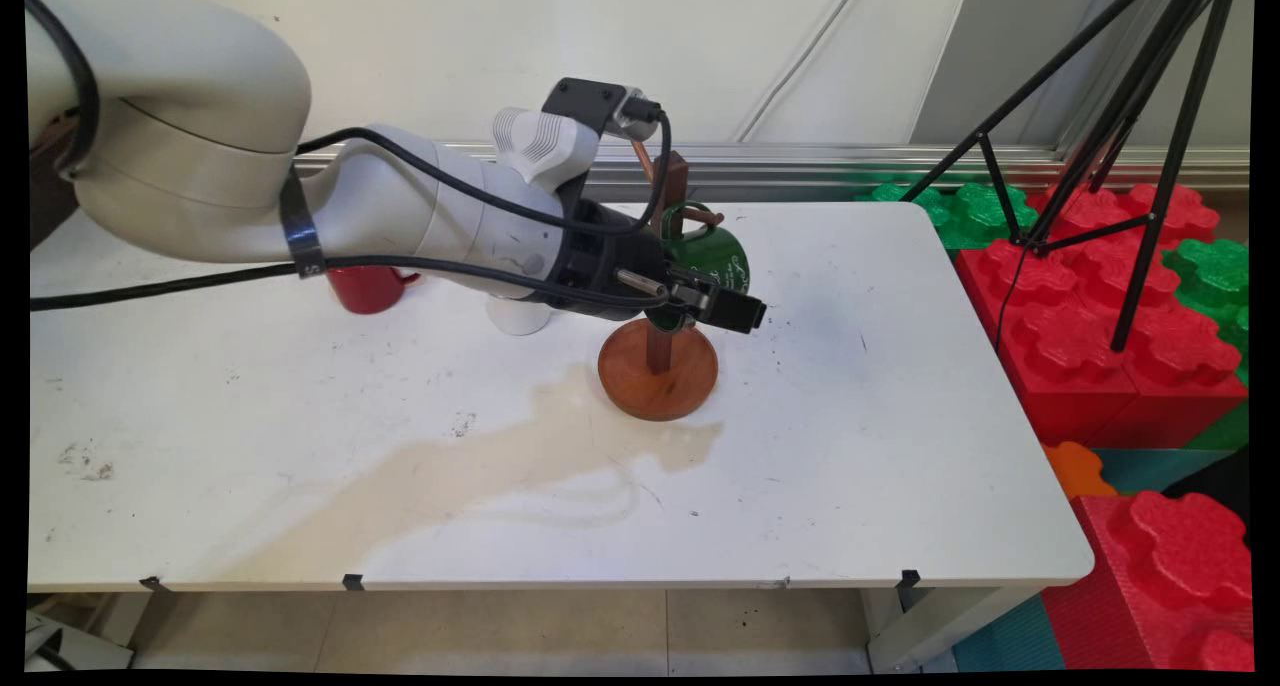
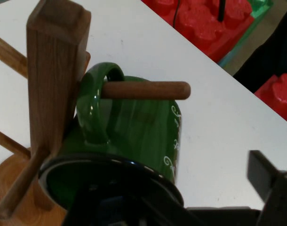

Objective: Pick up the green mug from the rack, then place the picked object on the table

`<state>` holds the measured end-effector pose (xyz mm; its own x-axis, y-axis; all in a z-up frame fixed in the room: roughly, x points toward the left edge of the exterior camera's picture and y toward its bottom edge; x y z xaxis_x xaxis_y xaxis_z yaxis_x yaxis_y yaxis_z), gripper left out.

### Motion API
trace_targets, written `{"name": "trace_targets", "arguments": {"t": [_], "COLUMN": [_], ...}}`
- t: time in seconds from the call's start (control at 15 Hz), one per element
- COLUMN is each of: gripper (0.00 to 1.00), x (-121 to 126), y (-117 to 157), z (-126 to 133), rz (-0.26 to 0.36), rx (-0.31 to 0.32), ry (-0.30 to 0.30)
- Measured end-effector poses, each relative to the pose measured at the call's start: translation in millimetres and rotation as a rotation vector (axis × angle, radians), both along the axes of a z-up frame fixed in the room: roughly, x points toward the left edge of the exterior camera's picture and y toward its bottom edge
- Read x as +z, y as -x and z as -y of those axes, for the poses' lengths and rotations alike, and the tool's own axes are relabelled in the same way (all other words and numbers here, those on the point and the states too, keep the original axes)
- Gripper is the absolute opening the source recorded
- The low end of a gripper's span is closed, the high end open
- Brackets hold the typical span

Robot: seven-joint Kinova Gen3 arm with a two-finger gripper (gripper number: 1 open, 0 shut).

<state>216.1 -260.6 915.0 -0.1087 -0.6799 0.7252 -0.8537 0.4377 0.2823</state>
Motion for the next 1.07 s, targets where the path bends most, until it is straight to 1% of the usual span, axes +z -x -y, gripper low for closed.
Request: {"name": "trace_targets", "arguments": {"t": [0.07,0.67,1.07], "gripper": [0.00,0.00,0.00], "x": [-0.4,-0.9,7.8], "y": [0.9,2.5,-3.2], "z": [0.2,-4.6,-17.6], "rz": [0.000,-0.001,-0.008], "rx": [0.003,0.007,0.011], "ry": [0.001,0.011,0.014]}}
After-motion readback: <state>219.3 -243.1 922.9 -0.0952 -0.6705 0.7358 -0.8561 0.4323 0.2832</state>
